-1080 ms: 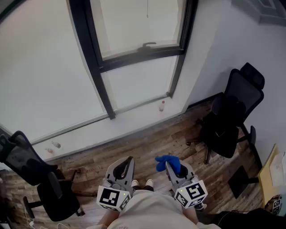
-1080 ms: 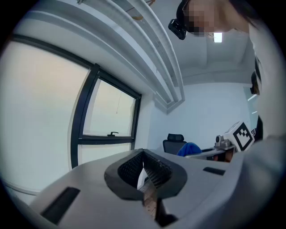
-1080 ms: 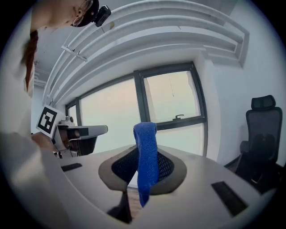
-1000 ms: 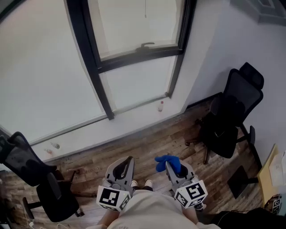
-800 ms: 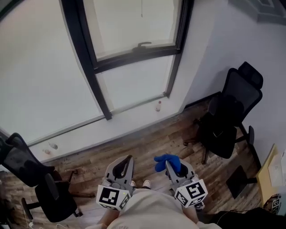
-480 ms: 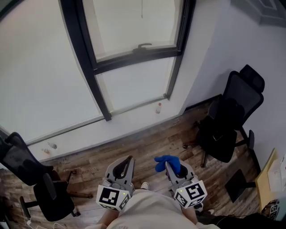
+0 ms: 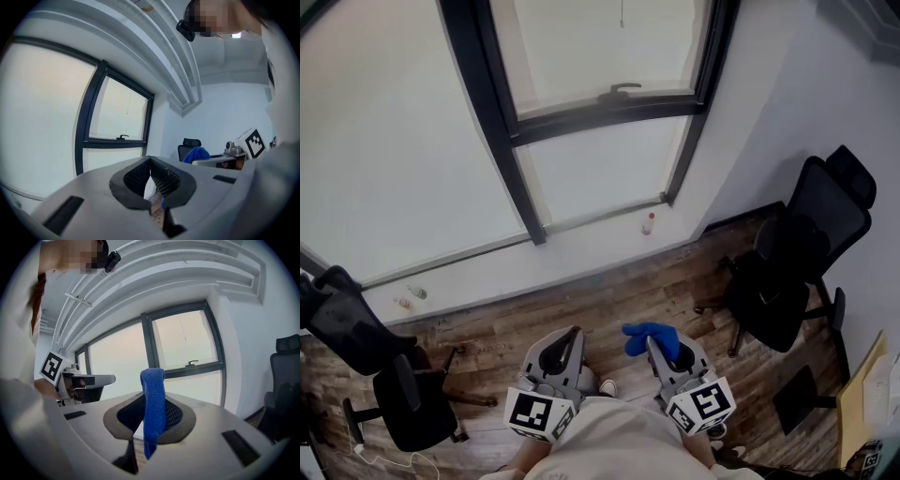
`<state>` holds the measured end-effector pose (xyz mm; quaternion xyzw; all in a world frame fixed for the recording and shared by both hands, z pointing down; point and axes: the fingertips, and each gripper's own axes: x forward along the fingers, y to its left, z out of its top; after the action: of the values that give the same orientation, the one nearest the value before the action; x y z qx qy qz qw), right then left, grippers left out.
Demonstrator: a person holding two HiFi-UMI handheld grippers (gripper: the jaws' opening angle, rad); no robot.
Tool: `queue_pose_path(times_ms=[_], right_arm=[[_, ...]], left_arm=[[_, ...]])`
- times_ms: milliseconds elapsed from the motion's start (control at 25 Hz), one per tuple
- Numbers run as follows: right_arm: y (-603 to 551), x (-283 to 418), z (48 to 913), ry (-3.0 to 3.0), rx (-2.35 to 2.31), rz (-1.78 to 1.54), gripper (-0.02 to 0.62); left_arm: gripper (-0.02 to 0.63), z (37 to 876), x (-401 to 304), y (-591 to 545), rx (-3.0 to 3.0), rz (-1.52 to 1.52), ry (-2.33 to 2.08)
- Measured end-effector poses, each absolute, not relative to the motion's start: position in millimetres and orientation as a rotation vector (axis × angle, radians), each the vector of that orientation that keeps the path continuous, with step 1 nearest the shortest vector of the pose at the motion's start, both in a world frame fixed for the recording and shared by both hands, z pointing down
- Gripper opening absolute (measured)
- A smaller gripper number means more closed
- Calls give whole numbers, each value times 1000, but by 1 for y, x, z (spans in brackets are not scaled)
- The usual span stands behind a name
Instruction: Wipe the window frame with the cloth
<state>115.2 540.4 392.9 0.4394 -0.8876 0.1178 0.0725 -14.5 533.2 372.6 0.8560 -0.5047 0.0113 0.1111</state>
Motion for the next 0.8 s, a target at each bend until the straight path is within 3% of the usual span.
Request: queue_pose_path(times_ms=[800], right_arm=[[350, 2, 384, -2653, 1305, 313, 61]], left_arm=[[9, 359, -128, 345, 2541, -1, -1502]])
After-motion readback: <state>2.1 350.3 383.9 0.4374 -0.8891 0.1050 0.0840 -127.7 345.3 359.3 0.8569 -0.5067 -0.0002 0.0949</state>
